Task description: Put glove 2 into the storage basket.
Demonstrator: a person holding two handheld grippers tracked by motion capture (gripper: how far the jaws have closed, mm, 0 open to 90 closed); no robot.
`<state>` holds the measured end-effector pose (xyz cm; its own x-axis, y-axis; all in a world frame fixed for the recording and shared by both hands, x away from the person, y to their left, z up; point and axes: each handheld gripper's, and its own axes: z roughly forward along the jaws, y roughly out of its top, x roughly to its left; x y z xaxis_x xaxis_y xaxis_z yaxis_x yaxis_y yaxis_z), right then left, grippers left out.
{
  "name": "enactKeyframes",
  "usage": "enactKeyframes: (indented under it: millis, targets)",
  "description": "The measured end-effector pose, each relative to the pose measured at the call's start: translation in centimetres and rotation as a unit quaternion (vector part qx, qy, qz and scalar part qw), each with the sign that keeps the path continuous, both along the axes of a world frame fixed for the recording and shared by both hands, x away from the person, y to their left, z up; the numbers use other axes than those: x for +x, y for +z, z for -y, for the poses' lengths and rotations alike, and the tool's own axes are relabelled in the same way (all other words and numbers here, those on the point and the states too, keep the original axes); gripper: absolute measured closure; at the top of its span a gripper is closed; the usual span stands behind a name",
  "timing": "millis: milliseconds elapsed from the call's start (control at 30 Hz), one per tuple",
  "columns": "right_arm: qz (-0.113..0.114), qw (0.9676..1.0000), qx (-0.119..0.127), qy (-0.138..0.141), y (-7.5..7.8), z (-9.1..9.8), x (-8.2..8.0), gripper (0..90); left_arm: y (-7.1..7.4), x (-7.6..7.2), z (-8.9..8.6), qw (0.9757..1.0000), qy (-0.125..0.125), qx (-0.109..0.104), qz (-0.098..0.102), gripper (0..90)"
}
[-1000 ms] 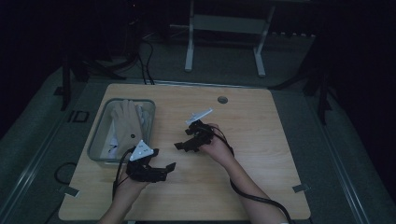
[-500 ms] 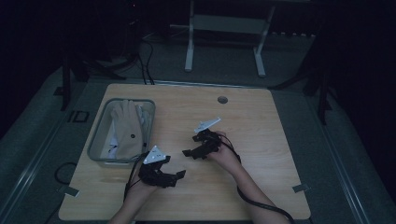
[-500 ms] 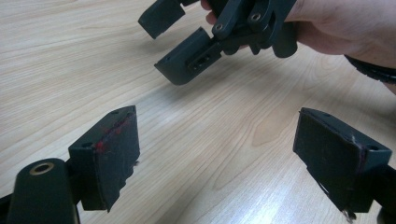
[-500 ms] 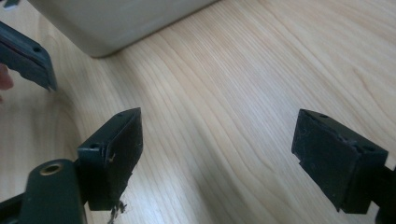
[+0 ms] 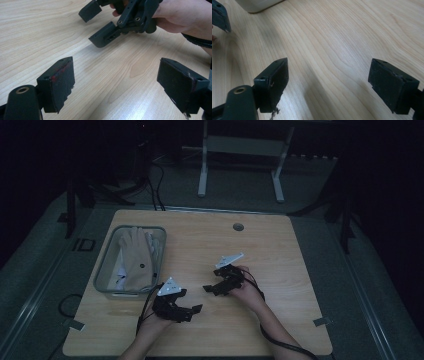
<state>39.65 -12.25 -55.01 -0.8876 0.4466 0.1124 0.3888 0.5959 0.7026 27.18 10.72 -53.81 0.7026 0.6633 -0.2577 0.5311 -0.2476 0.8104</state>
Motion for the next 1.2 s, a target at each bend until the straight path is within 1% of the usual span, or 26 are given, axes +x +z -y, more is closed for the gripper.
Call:
enactKeyframes:
  millis: [33,100,167,267,367,467,567,600,667,733,800,833,867,933,1000,1067,1200]
  targets:
    - [0.003,1.0,0.001,0.003,0.0,0.2,-0.2,16.7,0.0,0.0,0.1,1.0,-0.001,0.002,-0.001,15.0]
    - [0.009,1.0,-0.001,0.002,0.0,0.4,-0.4,16.7,-0.1,0.0,0.2,1.0,-0.003,-0.002,-0.001,15.0]
    - [0.011,0.9999,0.0,0.005,0.0,0.7,-0.6,16.7,-0.3,0.0,0.5,0.9999,-0.011,-0.001,-0.001,15.0]
    - [0.015,0.9998,-0.005,0.007,-0.1,1.1,-0.8,16.7,-0.4,0.0,1.0,0.9999,-0.017,0.0,-0.004,15.0]
    - [0.017,0.9998,-0.005,-0.001,-0.1,1.8,-1.0,16.7,-0.5,0.0,1.3,0.9998,-0.019,0.005,-0.007,15.0]
    - [0.017,0.9998,-0.002,-0.006,-0.3,2.5,-1.1,16.7,-0.7,0.2,1.4,0.9998,-0.018,0.003,-0.007,15.0]
    - [0.018,0.9998,0.0,-0.003,-0.3,2.9,-1.3,16.7,-0.9,0.1,1.5,0.9998,-0.02,0.0,0.001,15.0]
    - [0.024,0.9997,0.002,-0.002,-0.2,3.0,-1.4,16.7,-1.0,0.1,1.6,0.9998,-0.022,-0.002,0.003,15.0]
    - [0.029,0.9996,0.006,-0.001,-0.2,3.4,-1.7,16.7,-1.1,0.0,1.8,0.9995,-0.029,0.005,0.007,15.0]
    - [0.03,0.9995,0.011,-0.007,-0.3,3.8,-2.0,16.7,-1.3,-0.1,2.0,0.9992,-0.039,0.007,0.008,15.0]
    - [0.029,0.9995,0.007,-0.009,-0.5,4.1,-2.1,16.7,-1.4,-0.2,2.2,0.9989,-0.044,0.01,0.011,15.0]
    - [0.03,0.9995,0.0,-0.007,-0.7,4.2,-2.2,16.7,-1.5,-0.2,2.2,0.9988,-0.046,0.01,0.012,15.0]
    - [0.033,0.9994,-0.003,-0.008,-0.9,4.3,-2.2,16.7,-1.5,-0.2,2.3,0.9988,-0.047,0.009,0.011,15.0]
    - [0.03,0.9995,0.001,-0.012,-1.0,4.5,-2.2,16.7,-1.5,-0.3,2.1,0.9989,-0.046,0.003,0.012,15.0]
    - [0.034,0.9992,-0.001,-0.018,-1.0,4.6,-2.1,16.7,-1.5,-0.3,1.9,0.999,-0.043,0.002,0.012,15.0]
    - [0.034,0.9993,0.001,-0.018,-1.0,4.6,-2.1,16.7,-1.6,-0.3,1.6,0.9991,-0.04,-0.004,0.013,15.0]
    - [0.038,0.999,0.001,-0.025,-1.1,4.7,-2.0,16.7,-1.7,-0.3,1.6,0.9991,-0.041,-0.003,0.007,15.0]
